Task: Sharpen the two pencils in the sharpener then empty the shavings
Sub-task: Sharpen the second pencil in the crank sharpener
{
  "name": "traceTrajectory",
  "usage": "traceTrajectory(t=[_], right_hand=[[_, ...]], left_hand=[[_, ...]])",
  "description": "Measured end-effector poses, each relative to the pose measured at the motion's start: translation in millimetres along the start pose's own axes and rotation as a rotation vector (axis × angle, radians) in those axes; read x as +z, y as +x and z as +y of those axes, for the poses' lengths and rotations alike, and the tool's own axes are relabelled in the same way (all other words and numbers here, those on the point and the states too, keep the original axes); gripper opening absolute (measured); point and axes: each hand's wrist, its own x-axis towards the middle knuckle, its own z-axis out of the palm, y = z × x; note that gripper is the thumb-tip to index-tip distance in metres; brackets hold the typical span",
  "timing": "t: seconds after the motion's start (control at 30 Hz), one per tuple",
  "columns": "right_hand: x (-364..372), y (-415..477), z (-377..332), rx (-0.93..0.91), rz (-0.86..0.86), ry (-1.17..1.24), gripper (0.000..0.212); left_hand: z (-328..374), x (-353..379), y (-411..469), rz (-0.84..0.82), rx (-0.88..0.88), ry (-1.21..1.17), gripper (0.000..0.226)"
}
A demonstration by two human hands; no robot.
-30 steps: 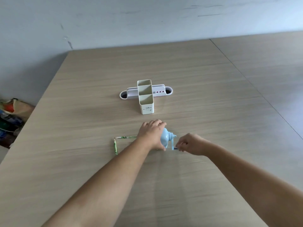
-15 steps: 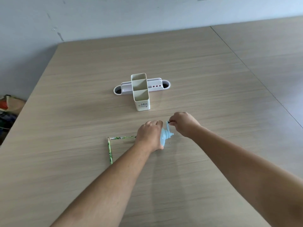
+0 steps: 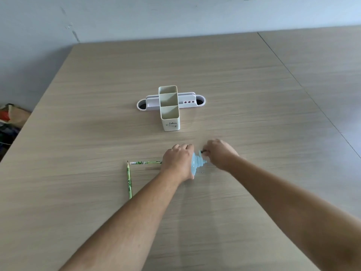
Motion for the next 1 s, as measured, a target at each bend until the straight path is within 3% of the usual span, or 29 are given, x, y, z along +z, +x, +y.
traceTrajectory(t=[0.17,0.33,0.5,0.63,0.73,0.87,1.0], right_hand=[[3,-59,-7,-0.129,-0.183,0.061,0.021],[-43,-14,0,-0.1,0.01,0.065,0.022],[12,-7,1,-0.021,-0.064,-0.064,0.023],[6,-54,1,-0.16,-0.157,-0.008,0.019],[-31,-48,0,-0.227,-0.047,0.012,0.018],[-37,-5,-3,-0.111,0.116,-0.053,0.021],[13,-6,1,-0.044,0.02,-0.098,0.021]], left_hand=[[0,-1,1,-0.002,-0.009,-0.009,0.066],[0,1,0,0.029,0.021,0.014,0.067],[3,1,-1,0.016,-0.034,-0.014,0.068],[3,1,-1,0.012,-0.035,-0.021,0.07],[1,1,0,0.034,-0.013,-0.001,0.065],[2,1,-1,0.021,-0.002,0.025,0.071],[4,1,0,0.017,-0.039,-0.003,0.067]])
